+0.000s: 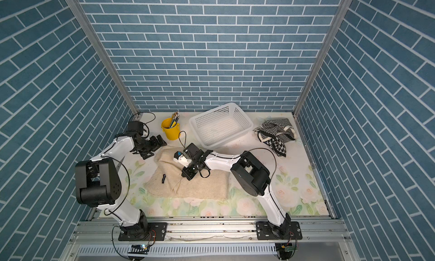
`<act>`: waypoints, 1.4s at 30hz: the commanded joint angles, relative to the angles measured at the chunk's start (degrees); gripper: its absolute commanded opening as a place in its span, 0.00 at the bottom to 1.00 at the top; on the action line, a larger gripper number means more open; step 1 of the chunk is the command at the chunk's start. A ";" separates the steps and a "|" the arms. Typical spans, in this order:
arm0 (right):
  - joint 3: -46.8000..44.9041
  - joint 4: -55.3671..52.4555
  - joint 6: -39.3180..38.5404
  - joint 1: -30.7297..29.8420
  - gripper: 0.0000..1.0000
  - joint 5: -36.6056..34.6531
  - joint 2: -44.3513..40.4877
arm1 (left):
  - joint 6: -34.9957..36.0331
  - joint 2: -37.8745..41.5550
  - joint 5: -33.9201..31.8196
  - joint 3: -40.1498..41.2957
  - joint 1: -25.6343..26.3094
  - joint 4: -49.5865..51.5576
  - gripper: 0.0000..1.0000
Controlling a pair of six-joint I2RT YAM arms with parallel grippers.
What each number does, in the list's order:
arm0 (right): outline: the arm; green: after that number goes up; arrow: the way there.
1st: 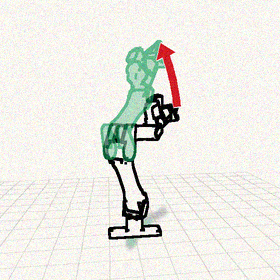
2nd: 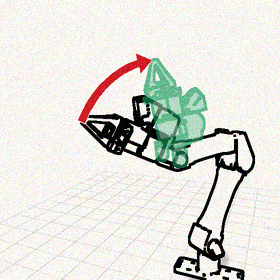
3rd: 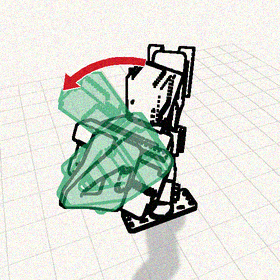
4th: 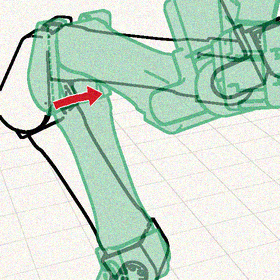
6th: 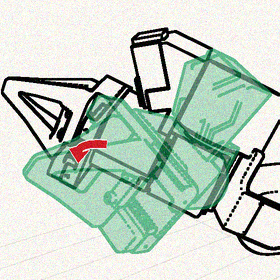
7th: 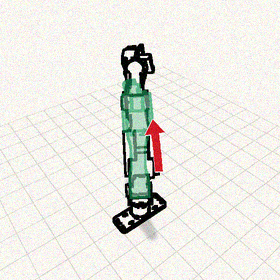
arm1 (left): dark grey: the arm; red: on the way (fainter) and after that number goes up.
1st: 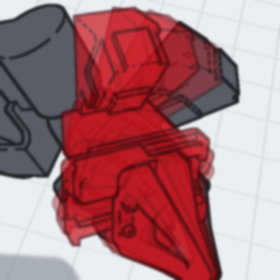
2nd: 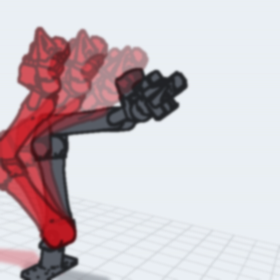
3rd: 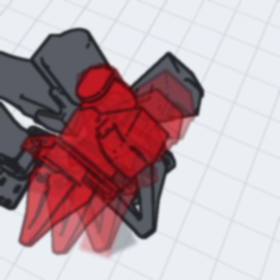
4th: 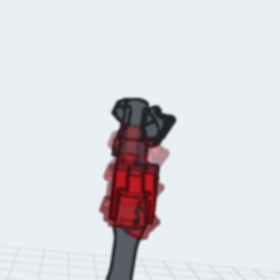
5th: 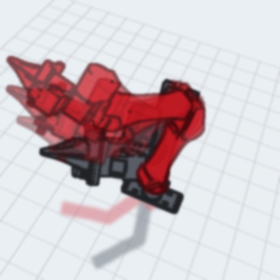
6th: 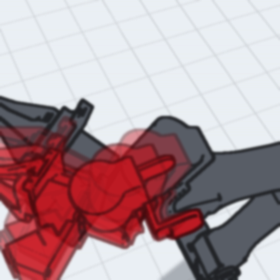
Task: Roll up the scarf and place it into the basket
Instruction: Fold the scarf at the center of the board.
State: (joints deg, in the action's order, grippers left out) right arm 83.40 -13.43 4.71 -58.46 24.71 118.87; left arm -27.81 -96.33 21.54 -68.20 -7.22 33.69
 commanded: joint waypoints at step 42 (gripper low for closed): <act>19.56 -5.49 1.18 -11.87 0.00 16.05 4.66 | -4.14 -13.84 -0.28 -13.09 5.81 -3.31 0.00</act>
State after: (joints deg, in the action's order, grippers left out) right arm 99.07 -16.32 7.60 -70.15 35.16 120.95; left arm -33.78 -109.86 22.55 -81.38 0.12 29.65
